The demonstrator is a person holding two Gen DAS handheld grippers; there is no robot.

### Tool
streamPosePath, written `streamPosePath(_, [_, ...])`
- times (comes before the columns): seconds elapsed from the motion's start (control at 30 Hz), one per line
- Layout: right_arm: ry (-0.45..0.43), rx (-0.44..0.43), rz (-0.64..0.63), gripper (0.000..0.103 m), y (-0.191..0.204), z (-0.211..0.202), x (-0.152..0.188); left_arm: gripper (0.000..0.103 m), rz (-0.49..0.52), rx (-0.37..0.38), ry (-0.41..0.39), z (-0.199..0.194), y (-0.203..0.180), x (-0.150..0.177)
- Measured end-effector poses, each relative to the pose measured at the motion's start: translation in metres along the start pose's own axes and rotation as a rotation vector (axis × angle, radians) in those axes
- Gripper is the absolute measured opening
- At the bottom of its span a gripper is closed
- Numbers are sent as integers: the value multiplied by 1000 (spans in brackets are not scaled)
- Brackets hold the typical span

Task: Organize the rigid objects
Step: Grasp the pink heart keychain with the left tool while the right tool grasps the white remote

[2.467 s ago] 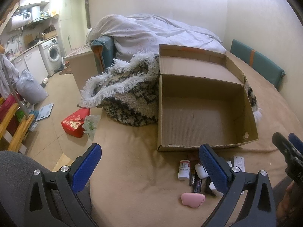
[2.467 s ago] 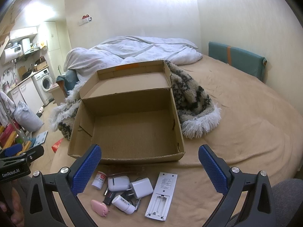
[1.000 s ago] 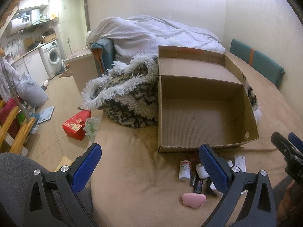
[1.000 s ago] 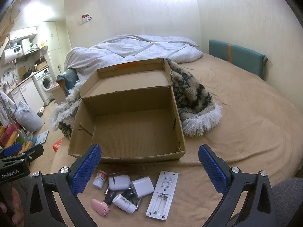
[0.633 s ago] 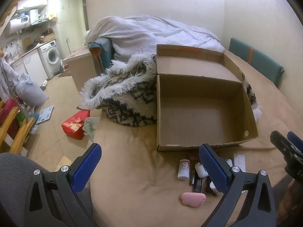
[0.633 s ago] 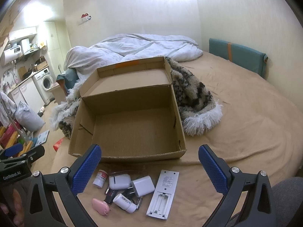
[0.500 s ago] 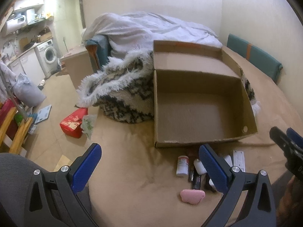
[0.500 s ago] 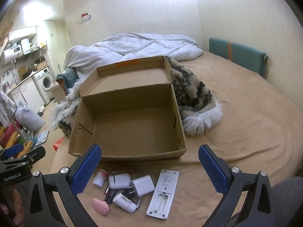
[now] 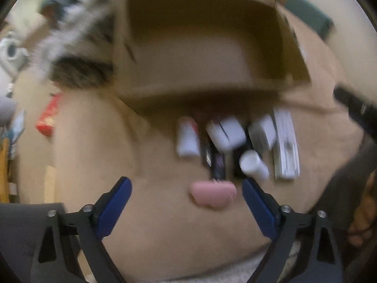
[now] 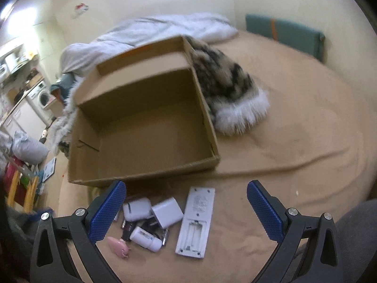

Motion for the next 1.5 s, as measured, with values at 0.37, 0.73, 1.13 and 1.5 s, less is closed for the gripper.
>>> streamPosePath(0.37, [148,-56,134,103,-29,21,7,68,-6,35,137,59,-21,-2])
streamPosePath(0.73, [182,-22,120,103,-29,31,8,51,-92,2,134,62,4,-6])
streamPosePath(1.13, [476,90,28,84,-13,103,38,51,-219,-24,139,61,45,-11])
streamPosePath(1.5, [497,197,-49,56,1,130,42,51,-228,-14,130,52,51,-8])
Point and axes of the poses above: each gripper's, at about its wrist camera, not at the fingertips, and z roughly the way its jaws point, y to its left, x to its underside, the point moved 6 cm from there along z, roughly the way its jaws point, and after that the axes turned 13 degrees about y, right-handed, at the moved point
